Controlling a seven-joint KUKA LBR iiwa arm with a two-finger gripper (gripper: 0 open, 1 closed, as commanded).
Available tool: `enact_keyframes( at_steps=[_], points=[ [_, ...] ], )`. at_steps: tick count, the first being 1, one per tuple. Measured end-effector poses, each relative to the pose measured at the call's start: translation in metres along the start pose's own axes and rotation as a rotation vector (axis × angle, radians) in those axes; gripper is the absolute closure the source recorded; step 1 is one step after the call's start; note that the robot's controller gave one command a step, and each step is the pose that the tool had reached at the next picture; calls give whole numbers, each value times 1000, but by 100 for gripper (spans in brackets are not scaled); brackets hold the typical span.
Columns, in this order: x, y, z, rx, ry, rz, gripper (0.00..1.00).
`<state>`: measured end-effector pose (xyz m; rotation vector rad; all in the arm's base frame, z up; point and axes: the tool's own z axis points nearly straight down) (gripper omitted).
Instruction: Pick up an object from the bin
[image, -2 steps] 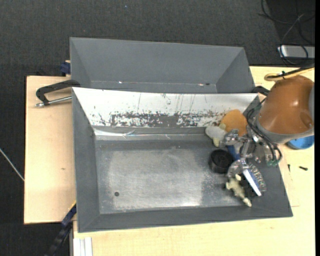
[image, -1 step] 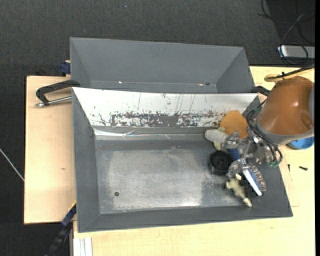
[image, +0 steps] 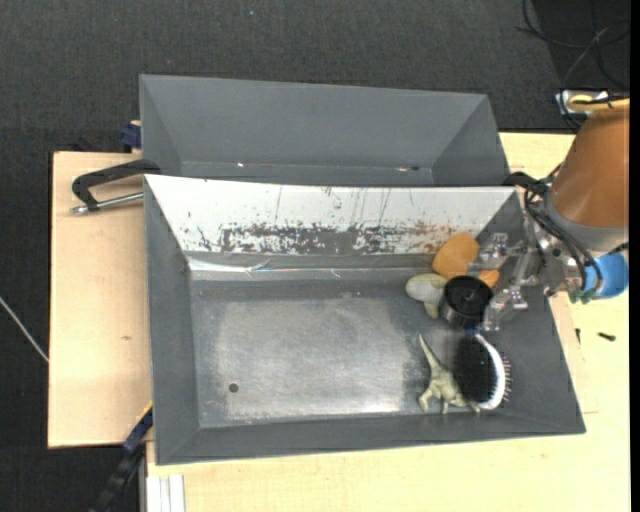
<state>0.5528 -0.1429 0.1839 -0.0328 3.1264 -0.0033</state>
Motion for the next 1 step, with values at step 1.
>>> enact_keyframes(
  at_steps=[1],
  points=[
    [6,0,-52,1,2,-30,100]
  ],
)
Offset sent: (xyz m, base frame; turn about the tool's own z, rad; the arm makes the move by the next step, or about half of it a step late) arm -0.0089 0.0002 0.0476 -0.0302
